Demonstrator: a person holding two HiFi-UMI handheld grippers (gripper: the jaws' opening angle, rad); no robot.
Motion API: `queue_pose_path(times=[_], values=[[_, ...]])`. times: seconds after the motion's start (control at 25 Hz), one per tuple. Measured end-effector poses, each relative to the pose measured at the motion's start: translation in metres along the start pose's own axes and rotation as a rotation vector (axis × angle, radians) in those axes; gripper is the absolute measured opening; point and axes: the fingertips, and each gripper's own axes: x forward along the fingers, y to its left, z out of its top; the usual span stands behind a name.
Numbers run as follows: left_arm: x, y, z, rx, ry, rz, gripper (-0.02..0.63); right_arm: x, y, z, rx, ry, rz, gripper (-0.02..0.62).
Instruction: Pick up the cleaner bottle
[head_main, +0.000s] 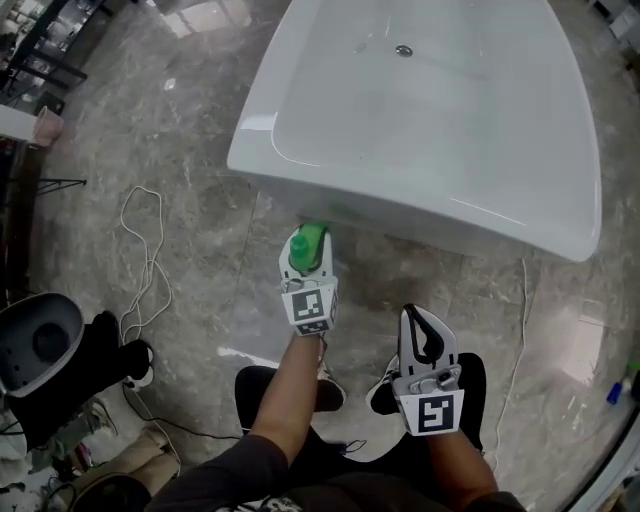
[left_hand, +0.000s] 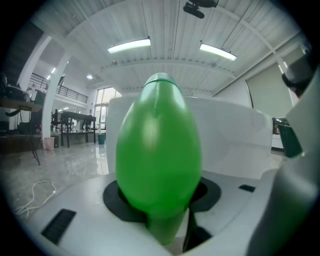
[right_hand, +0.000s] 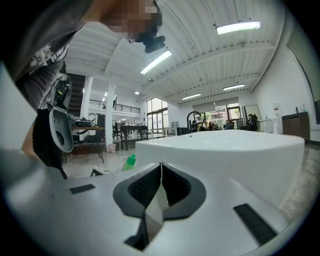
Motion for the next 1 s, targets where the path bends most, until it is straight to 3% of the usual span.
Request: queue_pose_path(times=[0.32,0.48,0.72,1.0], values=[[-0.103,-0.036,0.283,0.007,-0.087,-0.002,0.183,-0.063,-0.017,0.213,-0.058,-0.012,-0.049,0.017],[-0.153,-0.057,0.393,-0.009,-0.088,-0.002,0.183,-0.099,-0.027,0.308,-0.064,-0.033,-0.068,0.017],[-0.209,-0.094,0.500,-0.018,-0.100,-0.048,0.183,-0.144,-0.053,0.406,-0.078,-0.123,-0.094,0.017],[-0.241,-0.136,0.552,-0.022,-0.089,-0.123,0.183,-0.168,-0.086,0.458,-0.096,-0.139,-0.193,0.017]])
